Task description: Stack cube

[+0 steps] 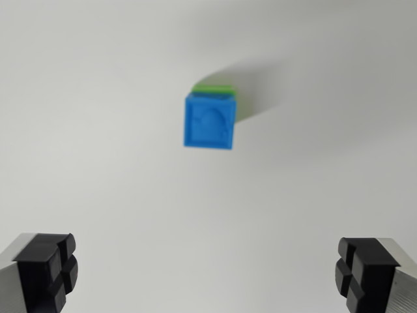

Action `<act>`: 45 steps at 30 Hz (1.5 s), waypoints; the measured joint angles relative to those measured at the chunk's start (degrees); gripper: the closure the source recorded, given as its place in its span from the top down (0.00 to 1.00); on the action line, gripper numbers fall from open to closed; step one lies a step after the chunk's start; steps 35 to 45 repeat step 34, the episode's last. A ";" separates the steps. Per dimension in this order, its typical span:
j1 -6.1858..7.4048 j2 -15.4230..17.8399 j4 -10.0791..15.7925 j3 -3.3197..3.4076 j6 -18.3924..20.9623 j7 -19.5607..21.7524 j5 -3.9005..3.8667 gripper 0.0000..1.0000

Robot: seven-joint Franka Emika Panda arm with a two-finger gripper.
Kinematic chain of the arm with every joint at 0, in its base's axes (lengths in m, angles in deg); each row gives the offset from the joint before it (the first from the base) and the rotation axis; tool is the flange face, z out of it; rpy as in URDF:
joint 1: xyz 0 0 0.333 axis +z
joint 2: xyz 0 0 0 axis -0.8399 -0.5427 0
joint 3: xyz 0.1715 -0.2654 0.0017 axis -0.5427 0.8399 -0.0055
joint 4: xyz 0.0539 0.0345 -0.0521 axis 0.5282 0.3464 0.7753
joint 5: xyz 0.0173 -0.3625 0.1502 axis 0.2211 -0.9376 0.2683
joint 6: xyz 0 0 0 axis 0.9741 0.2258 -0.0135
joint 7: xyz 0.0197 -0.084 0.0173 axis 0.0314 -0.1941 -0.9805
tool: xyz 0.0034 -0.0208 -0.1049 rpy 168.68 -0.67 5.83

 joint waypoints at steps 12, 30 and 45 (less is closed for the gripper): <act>0.00 0.20 -0.66 0.00 0.79 -0.01 0.00 1.00; 0.00 0.20 -0.66 0.00 0.79 -0.01 0.00 1.00; 0.00 0.20 -0.66 0.00 0.79 -0.01 0.00 1.00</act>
